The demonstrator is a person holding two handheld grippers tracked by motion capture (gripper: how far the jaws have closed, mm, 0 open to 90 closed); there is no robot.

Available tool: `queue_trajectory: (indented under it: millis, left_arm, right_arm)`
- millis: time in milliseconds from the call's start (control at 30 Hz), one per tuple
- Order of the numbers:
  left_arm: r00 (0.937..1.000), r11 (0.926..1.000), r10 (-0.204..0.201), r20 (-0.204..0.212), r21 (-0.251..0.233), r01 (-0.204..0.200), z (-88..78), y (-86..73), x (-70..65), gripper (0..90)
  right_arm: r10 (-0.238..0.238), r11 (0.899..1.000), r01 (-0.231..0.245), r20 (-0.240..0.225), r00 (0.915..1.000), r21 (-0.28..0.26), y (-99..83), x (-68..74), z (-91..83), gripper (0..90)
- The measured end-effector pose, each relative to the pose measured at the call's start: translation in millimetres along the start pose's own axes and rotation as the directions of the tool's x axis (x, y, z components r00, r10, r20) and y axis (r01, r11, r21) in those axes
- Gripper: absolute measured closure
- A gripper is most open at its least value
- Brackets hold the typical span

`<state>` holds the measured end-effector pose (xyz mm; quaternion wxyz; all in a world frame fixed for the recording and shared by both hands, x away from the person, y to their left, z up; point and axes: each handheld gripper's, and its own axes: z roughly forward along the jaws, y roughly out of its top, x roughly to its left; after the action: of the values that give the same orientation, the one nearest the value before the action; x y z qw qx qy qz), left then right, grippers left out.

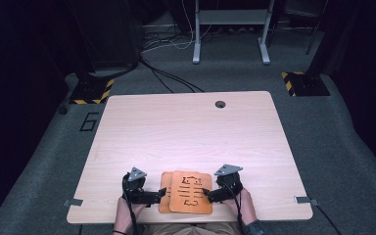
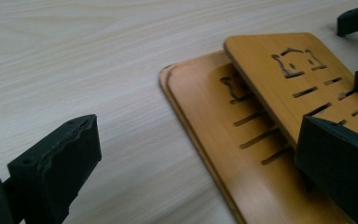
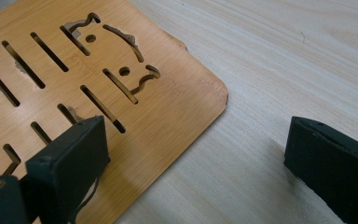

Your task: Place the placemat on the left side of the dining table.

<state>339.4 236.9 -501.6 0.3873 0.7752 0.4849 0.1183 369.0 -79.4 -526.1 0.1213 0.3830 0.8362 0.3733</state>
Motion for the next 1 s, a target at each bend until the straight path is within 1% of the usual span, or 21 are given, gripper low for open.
queue_trajectory:
  millis: [67, 200, 300, 367, 400, 567, 600, 633, 667, 700, 767, 833, 867, 900, 967, 1000]
  left_arm:
    - [0.9998, 1.0, 0.006, 0.017, -0.001, -0.006, 4.2, 1.5, -5.4, 0.1]
    - [0.9981, 0.9991, 0.037, 0.049, 0.016, -0.038, 11.7, 5.4, -15.5, 0.1]
    - [0.9966, 0.9988, 0.039, 0.072, 0.027, -0.041, 17.1, 7.8, -22.4, 0.1]
    - [0.9942, 0.9974, 0.056, 0.092, 0.041, -0.06, 22.1, 9.8, -27.6, 0.1]
    - [0.9942, 0.9974, 0.056, 0.092, 0.041, -0.06, 22.1, 9.8, -27.6, 0.1]
    - [0.9908, 0.9959, 0.059, 0.122, 0.061, -0.067, 29.6, 11.5, -33.7, 0.1]
    - [0.9907, 0.9962, 0.052, 0.126, 0.062, -0.06, 31.0, 11.8, -35.2, 0.1]
    - [0.9879, 0.9954, 0.056, 0.145, 0.069, -0.066, 31.7, 12.5, -35.4, 0.1]
    - [0.9869, 0.9957, 0.048, 0.154, 0.071, -0.06, 32.7, 12.9, -37.1, 0.1]
    - [0.9857, 0.9947, 0.056, 0.159, 0.076, -0.069, 34.8, 13.9, -39.2, 0.1]
    - [0.9859, 0.995, 0.05, 0.16, 0.077, -0.063, 36.0, 14.1, -40.3, 0.1]
    - [0.9849, 0.994, 0.052, 0.165, 0.087, -0.067, 37.6, 15.0, -40.8, 0.1]
    - [0.9847, 0.9935, 0.058, 0.164, 0.087, -0.073, 38.5, 15.4, -40.9, 0.1]
    - [0.9842, 0.9937, 0.052, 0.169, 0.089, -0.068, 39.3, 15.5, -41.8, 0.1]
    - [0.9826, 0.9927, 0.054, 0.178, 0.096, -0.072, 41.0, 16.1, -42.5, 0.1]
    - [0.9823, 0.9932, 0.05, 0.18, 0.095, -0.068, 42.3, 16.0, -43.3, 0.1]
  right_arm:
    - [0.0, 1.0, 0.0, 0.0, 1.0, 0.0, 0.0, 0.0, 0.0, 5.2]
    - [0.007, 1.0, -0.007, 0.0, 1.0, 0.005, -0.1, 0.6, -0.4, 5.2]
    - [0.008, 1.0, -0.008, 0.0, 1.0, 0.004, -0.1, 0.6, -0.4, 5.2]
    - [0.008, 1.0, -0.008, 0.0, 1.0, 0.003, -0.2, 0.6, -0.3, 5.2]
    - [0.008, 1.0, -0.008, 0.0, 1.0, 0.003, -0.2, 0.6, -0.3, 5.2]
    - [0.008, 1.0, -0.008, 0.0, 1.0, 0.003, -0.2, 0.6, -0.3, 5.2]
    - [0.008, 1.0, -0.008, 0.0, 1.0, 0.003, -0.2, 0.6, -0.3, 5.2]
    - [0.008, 1.0, -0.008, 0.001, 1.0, 0.003, -0.2, 0.7, -0.3, 5.2]
    - [0.008, 1.0, -0.008, 0.001, 1.0, 0.003, -0.2, 0.7, -0.3, 5.2]
    - [0.008, 1.0, -0.008, 0.001, 1.0, 0.003, -0.2, 0.7, -0.3, 5.2]
    - [0.009, 1.0, -0.009, 0.001, 1.0, 0.003, -0.2, 0.7, -0.3, 5.2]
    - [0.009, 1.0, -0.009, 0.001, 1.0, 0.003, -0.2, 0.7, -0.3, 5.2]
    - [0.008, 1.0, -0.008, 0.001, 1.0, 0.002, -0.2, 0.7, -0.3, 5.2]
    - [0.008, 1.0, -0.008, 0.001, 1.0, 0.002, -0.2, 0.7, -0.3, 5.2]
    - [0.009, 1.0, -0.009, 0.001, 1.0, 0.002, -0.2, 0.7, -0.3, 5.2]
    - [0.009, 1.0, -0.009, 0.001, 1.0, 0.002, -0.2, 0.7, -0.3, 5.2]
